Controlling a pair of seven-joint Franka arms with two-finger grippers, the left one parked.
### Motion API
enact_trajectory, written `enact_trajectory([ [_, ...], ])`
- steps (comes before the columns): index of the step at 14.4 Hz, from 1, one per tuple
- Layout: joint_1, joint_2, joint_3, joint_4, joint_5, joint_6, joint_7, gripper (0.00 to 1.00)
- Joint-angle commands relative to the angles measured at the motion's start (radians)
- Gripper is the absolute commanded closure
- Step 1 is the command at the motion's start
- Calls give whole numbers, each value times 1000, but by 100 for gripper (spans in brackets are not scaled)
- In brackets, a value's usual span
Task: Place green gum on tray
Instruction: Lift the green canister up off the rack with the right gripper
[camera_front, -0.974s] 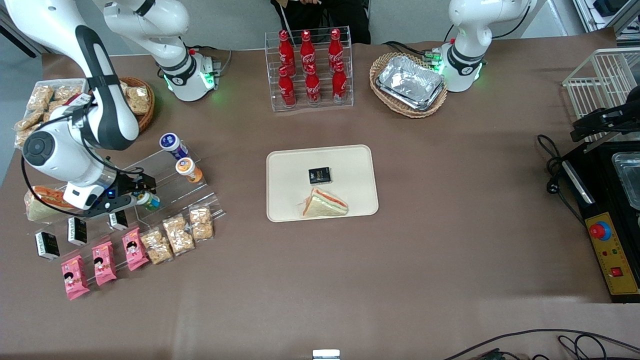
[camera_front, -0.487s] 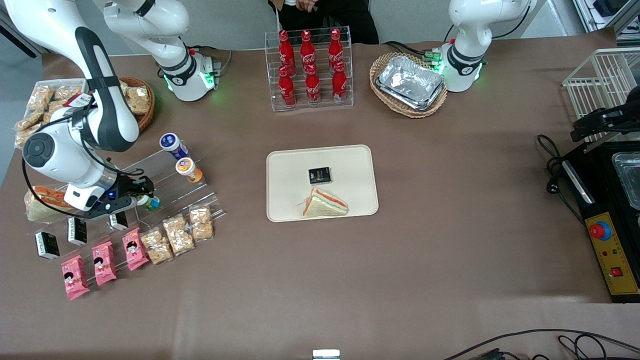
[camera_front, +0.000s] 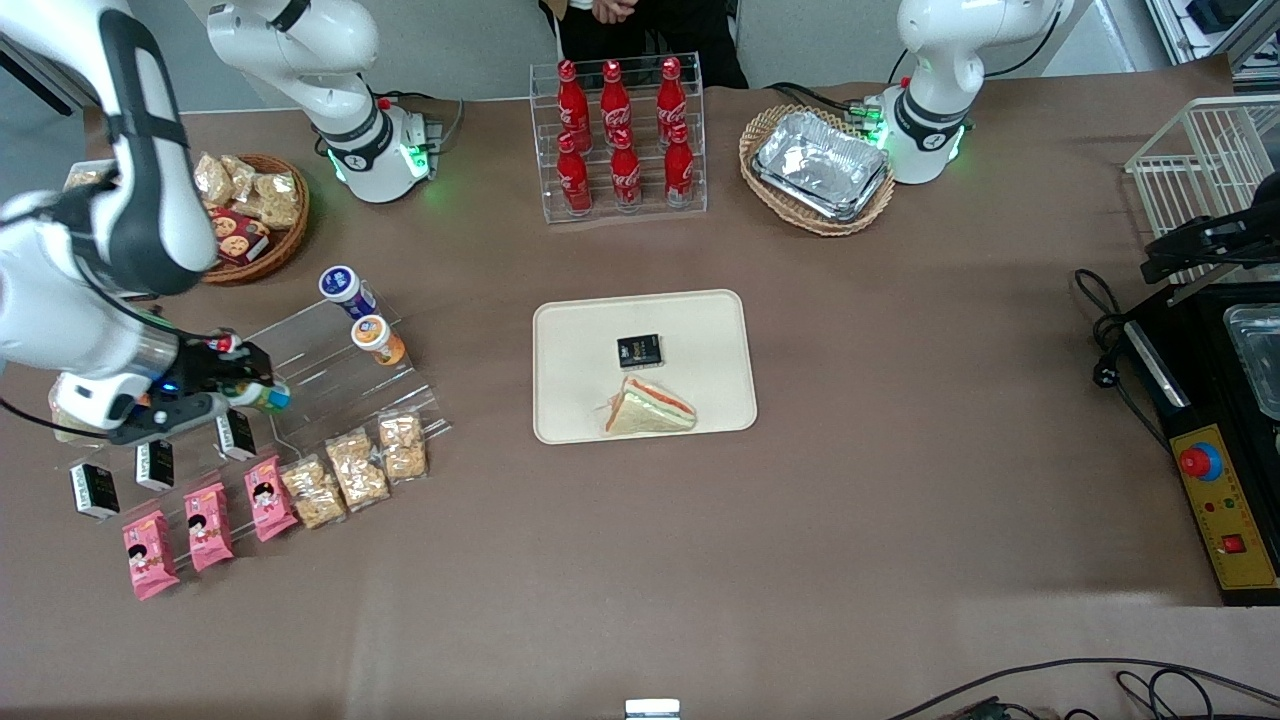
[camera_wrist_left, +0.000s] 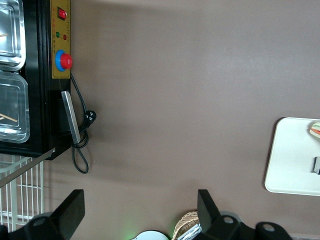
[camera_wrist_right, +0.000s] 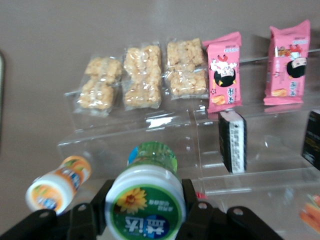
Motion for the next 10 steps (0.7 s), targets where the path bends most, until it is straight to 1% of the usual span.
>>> enact_trajectory([
  [1,1,4,0,244,18,-255,-10,57],
  [3,2,4,2,342,20,-360,-9,57],
  [5,6,-24,6,381,21,-438,25,57],
  [7,19,-50,26,384,36,-498,161,57],
  [8,38,-58,44,389,47,-507,221,56],
  [10,74,-79,92,386,49,-509,362,56],
])
